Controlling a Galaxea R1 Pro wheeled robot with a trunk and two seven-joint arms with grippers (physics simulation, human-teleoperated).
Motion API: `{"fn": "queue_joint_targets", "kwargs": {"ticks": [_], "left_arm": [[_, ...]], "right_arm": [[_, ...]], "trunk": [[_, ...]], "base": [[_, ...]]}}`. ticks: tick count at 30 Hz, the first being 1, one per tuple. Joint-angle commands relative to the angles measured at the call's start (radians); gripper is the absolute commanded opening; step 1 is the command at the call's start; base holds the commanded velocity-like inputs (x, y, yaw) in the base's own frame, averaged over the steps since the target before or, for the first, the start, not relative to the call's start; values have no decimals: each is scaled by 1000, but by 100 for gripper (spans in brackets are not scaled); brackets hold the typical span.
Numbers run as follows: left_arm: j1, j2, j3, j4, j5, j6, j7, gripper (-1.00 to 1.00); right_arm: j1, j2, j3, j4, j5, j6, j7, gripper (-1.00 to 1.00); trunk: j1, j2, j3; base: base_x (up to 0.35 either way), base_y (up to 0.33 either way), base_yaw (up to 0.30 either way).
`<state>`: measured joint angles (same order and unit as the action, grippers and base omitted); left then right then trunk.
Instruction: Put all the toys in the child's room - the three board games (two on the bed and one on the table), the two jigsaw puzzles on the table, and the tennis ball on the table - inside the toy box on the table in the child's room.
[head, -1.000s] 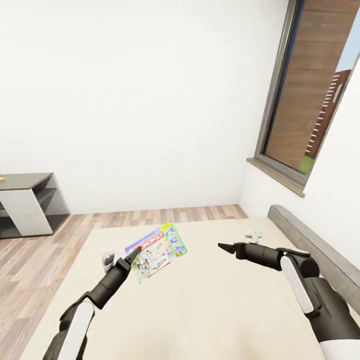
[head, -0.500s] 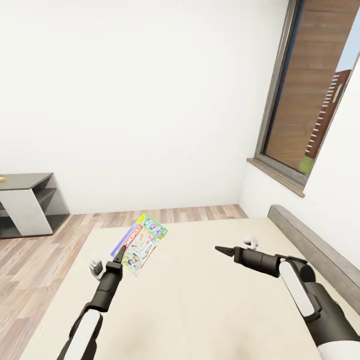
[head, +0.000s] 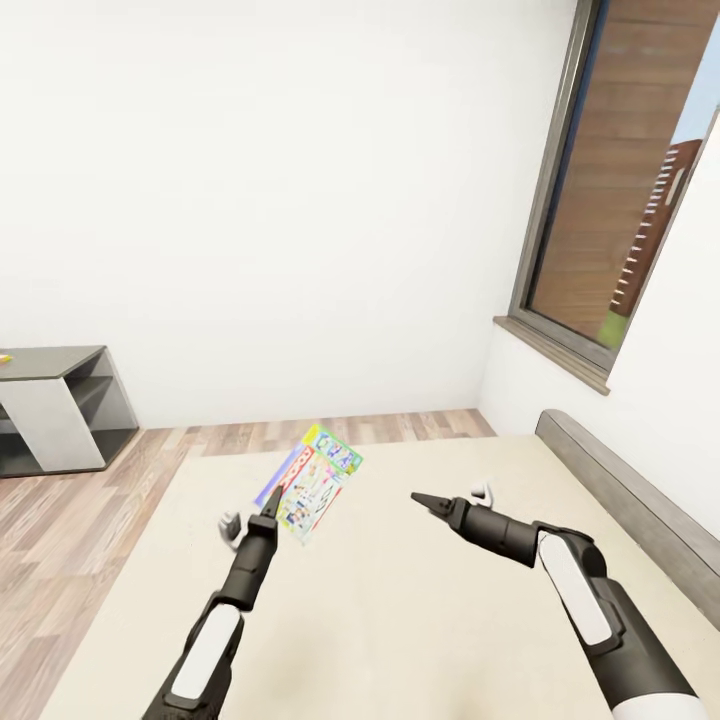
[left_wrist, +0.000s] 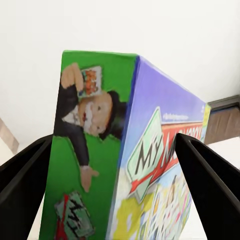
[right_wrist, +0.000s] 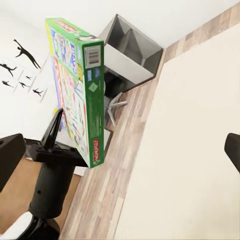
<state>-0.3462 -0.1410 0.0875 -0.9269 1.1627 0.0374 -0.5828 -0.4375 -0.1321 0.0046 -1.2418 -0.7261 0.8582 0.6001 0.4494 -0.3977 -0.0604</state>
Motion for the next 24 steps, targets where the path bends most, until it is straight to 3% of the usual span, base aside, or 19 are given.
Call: {"fn": "queue_joint_targets", "kwargs": {"ticks": [1,7,16,24], "left_arm": [[-5,-1,-4,7,8,0,-5,-100],[-17,-3,-26,25,24,-11,-5,-100],[-58,-18,-96,89,53,-48,-3,-100],[-78,-22,-112,124,65,-70,-3,-100]], "right_arm": [[0,3,1,0,-4,4,5,100],[2,12,4,2,-6,3,18,100],[6,30,7,3,-10,-9,46,100],[11,49,7,4,-4,-73,85,100]], "trunk": [[1,-2,-2],[1,-2,-2],[1,-2,-2],[1,-2,-2]], "base": [[0,0,0],[0,0,0],[0,0,0],[0,0,0]]}}
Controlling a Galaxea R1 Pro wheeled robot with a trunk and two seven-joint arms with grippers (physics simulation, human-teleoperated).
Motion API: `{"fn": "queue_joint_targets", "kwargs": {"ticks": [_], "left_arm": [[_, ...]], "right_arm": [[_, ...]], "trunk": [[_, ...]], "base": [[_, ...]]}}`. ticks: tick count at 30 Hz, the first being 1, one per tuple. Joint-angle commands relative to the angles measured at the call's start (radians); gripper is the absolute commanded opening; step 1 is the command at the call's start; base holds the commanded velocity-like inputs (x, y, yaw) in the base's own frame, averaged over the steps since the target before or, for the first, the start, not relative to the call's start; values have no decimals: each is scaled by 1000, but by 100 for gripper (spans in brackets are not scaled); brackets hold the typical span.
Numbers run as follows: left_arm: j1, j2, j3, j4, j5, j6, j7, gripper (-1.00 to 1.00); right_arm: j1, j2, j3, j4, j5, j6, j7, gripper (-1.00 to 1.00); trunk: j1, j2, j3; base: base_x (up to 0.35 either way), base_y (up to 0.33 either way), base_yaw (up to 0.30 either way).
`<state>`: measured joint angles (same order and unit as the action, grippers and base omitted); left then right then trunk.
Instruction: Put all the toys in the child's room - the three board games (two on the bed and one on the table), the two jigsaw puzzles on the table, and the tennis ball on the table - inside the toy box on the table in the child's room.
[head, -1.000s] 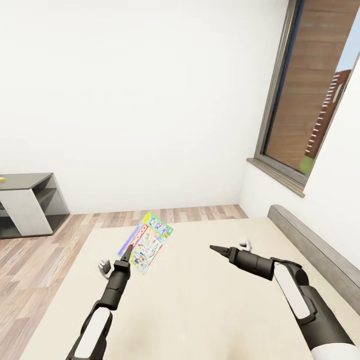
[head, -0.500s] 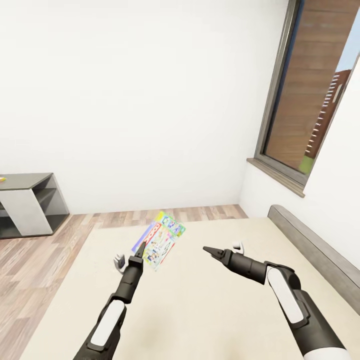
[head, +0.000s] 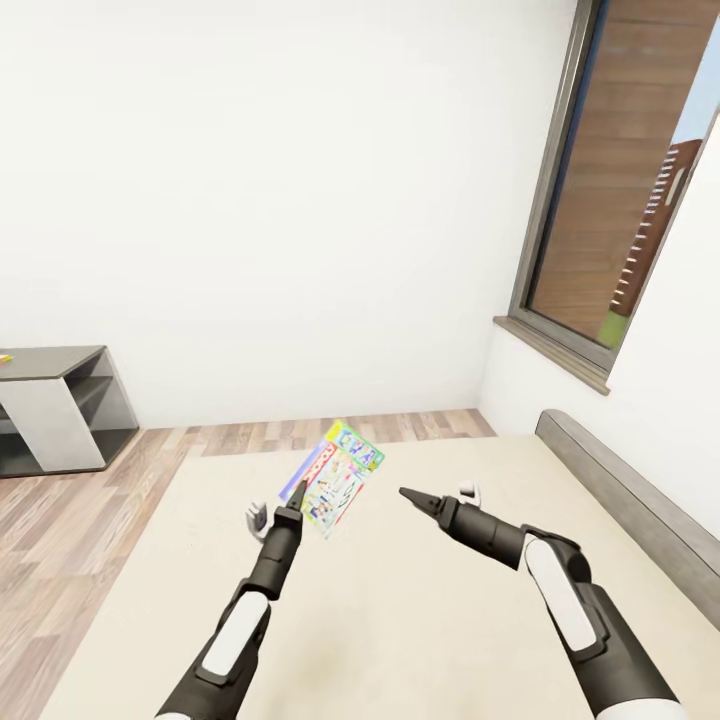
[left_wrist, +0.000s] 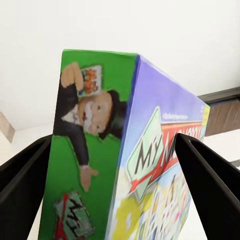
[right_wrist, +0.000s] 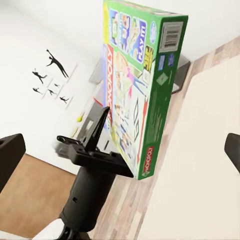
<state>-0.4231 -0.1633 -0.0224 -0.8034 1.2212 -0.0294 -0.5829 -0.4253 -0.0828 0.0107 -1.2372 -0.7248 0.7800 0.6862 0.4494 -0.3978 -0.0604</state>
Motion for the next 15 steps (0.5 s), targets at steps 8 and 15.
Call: {"fn": "queue_joint_targets", "kwargs": {"ticks": [8,15], "left_arm": [[-7,0,-48,9,11,-9,-3,-100],[-8,0,-66,10,12,-2,-6,-100]], "right_arm": [[3,5,3,24,-1,-78,9,100],[3,4,4,27,0,-88,10,100]], "trunk": [[1,-2,-2],[1,-2,-2]], "base": [[0,0,0],[0,0,0]]}}
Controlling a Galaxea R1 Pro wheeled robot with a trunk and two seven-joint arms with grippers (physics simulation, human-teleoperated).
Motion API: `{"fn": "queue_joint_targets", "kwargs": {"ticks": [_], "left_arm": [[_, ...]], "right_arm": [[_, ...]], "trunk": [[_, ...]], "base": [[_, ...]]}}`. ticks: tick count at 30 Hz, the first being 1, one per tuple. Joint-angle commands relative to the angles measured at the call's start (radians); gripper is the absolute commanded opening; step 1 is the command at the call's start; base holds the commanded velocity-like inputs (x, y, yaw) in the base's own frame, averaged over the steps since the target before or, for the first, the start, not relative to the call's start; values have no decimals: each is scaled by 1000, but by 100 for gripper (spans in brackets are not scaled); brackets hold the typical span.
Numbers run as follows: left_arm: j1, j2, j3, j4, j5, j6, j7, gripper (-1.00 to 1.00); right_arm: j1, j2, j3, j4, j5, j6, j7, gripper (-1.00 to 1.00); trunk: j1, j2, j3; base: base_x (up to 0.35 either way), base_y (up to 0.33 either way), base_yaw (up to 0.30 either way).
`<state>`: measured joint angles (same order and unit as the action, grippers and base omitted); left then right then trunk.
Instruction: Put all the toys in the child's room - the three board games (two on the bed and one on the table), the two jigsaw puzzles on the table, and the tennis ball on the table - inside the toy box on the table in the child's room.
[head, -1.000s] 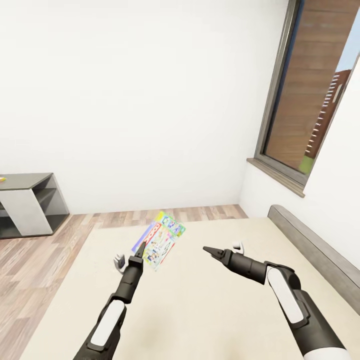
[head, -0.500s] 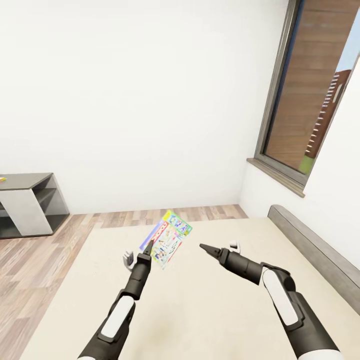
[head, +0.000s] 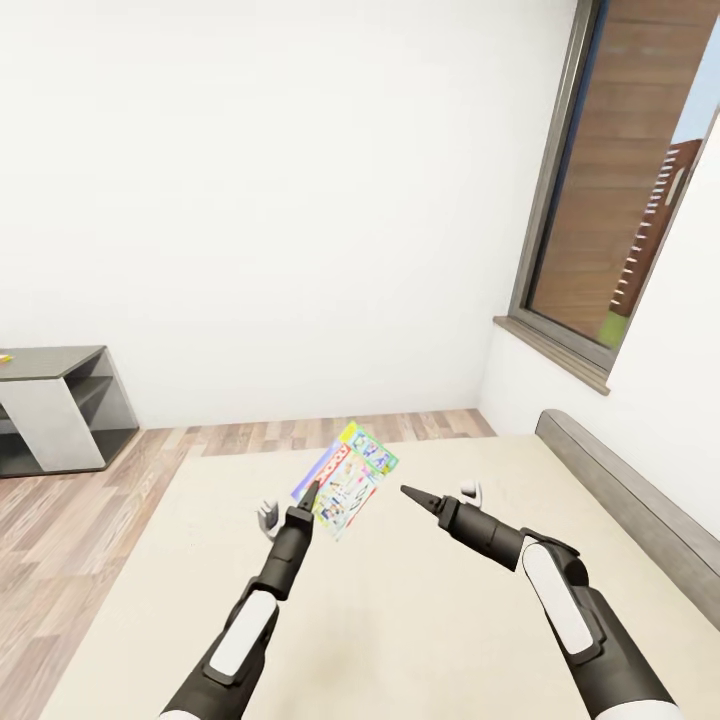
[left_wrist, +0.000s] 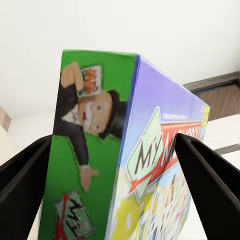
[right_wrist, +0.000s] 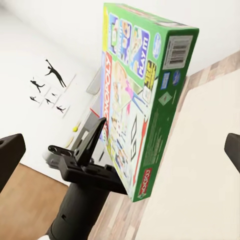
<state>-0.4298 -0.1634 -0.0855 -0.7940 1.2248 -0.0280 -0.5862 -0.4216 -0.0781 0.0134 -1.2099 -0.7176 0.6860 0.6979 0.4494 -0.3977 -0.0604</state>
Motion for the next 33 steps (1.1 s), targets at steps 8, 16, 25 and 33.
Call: {"fn": "queue_joint_targets", "kwargs": {"ticks": [8,16,25,33], "left_arm": [[-1,3,-8,-3,20,37,-10,-100],[-1,10,-9,-12,81,106,-17,-100],[-1,14,-9,-14,94,184,-63,-100],[-1,14,-9,-15,96,218,-79,-100]], "right_arm": [[-2,-2,2,1,-7,3,-2,100],[-2,-7,2,1,-6,3,-1,100],[-2,-12,1,0,-6,3,2,100],[-3,-12,1,0,-6,3,3,100]], "trunk": [[1,-2,-2],[1,-2,-2],[1,-2,-2],[1,-2,-2]], "base": [[0,0,0],[0,0,0],[0,0,0],[0,0,0]]}}
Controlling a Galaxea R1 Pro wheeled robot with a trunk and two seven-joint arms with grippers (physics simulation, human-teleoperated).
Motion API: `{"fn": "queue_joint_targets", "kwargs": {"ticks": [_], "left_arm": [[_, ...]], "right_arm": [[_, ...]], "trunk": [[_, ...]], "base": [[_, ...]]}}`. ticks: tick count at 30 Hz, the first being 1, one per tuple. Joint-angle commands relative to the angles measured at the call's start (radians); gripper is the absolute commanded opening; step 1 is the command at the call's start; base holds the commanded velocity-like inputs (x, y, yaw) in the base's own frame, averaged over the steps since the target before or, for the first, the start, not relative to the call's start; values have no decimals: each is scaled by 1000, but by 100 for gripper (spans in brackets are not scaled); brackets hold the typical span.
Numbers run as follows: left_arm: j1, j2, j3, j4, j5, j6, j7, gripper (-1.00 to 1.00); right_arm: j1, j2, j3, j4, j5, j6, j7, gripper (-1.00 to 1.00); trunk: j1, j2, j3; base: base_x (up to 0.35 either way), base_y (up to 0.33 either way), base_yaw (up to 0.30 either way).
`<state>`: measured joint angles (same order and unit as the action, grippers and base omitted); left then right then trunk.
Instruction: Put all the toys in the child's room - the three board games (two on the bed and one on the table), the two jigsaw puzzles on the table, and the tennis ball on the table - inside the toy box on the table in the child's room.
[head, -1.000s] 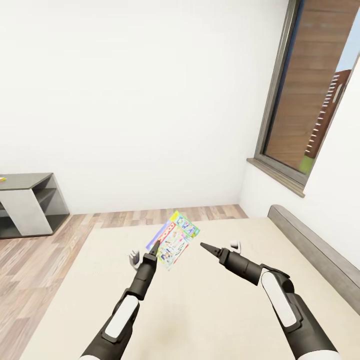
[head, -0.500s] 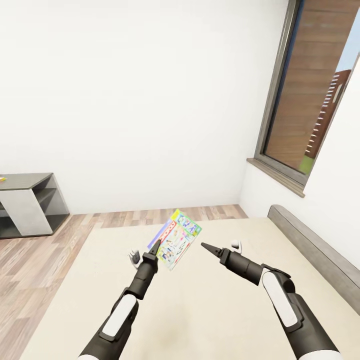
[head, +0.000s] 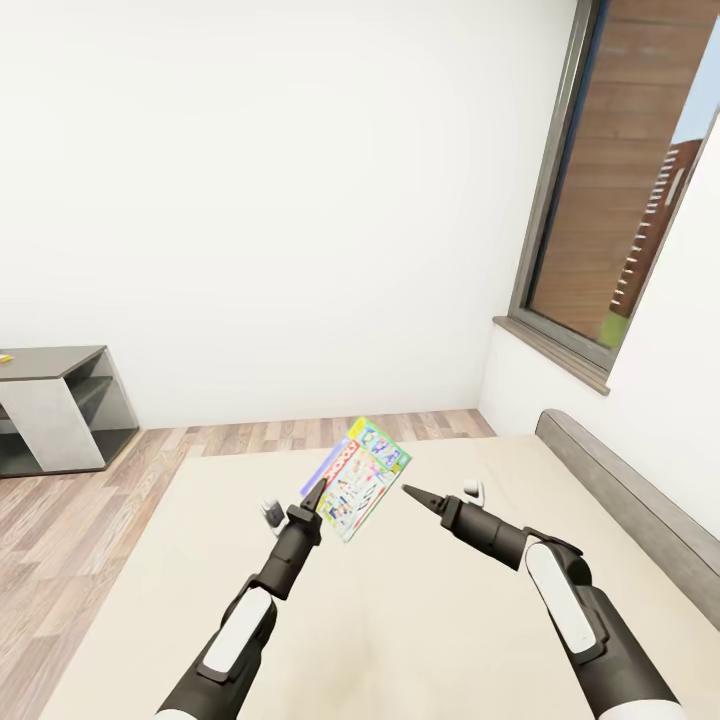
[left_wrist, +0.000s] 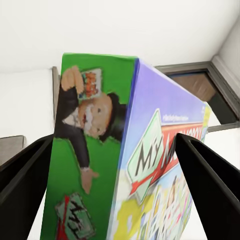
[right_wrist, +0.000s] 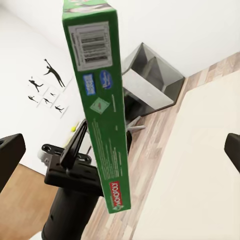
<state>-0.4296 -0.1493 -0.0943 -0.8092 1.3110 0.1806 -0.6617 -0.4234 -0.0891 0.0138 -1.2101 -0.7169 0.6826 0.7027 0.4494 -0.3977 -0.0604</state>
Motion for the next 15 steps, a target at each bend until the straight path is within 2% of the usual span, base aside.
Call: {"fn": "queue_joint_targets", "kwargs": {"ticks": [1,9,15], "left_arm": [[0,-1,-3,-2,11,17,-7,-100],[7,-4,-18,-10,10,34,-21,-100],[8,-6,-54,-11,11,34,-20,-100]], "right_arm": [[-2,0,1,0,-7,6,-2,100],[-5,5,1,0,-6,5,-3,100],[-7,7,1,1,-5,5,-3,100]], "trunk": [[1,-2,-2],[1,-2,-2],[1,-2,-2]], "base": [[0,0,0],[0,0,0],[0,0,0]]}}
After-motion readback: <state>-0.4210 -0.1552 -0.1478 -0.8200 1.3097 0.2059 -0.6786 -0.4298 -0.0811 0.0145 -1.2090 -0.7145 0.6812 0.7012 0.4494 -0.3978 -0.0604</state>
